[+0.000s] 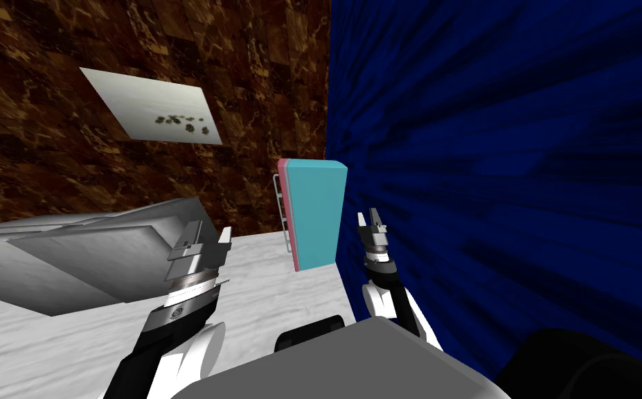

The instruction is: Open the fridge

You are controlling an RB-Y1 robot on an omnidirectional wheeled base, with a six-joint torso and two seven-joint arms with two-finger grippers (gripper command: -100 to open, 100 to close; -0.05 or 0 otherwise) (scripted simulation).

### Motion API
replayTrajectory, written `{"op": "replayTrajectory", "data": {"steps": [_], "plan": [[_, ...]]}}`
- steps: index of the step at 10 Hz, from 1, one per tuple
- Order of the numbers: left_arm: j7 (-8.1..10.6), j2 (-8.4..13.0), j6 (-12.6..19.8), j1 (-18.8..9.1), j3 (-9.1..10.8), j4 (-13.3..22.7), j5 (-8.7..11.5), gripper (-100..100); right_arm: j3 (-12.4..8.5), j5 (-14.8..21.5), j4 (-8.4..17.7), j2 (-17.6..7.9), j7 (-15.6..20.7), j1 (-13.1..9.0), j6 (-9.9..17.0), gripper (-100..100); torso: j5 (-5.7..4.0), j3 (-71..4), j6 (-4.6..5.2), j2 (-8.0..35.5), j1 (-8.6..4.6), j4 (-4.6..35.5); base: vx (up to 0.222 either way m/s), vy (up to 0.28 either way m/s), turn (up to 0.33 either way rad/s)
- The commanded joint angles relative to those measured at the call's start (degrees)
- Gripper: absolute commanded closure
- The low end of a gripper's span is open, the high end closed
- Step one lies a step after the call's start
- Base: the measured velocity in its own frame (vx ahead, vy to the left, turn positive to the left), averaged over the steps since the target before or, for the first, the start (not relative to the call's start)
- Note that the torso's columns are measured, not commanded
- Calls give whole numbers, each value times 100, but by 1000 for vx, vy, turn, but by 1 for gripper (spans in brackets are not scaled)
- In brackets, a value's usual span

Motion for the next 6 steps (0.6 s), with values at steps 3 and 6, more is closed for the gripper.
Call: {"op": "replayTrajectory", "data": {"steps": [3, 6], "plan": [[0, 0, 0, 0, 0, -1, 0, 0, 0, 0, -1, 0, 0, 0, 0, 0, 0, -2014, 0, 1003, 0, 1006, 0, 0, 0], [0, 0, 0, 0, 0, -1, 0, 0, 0, 0, -1, 0, 0, 0, 0, 0, 0, -4536, 0, 2269, 0, 2268, 0, 0, 0]]}}
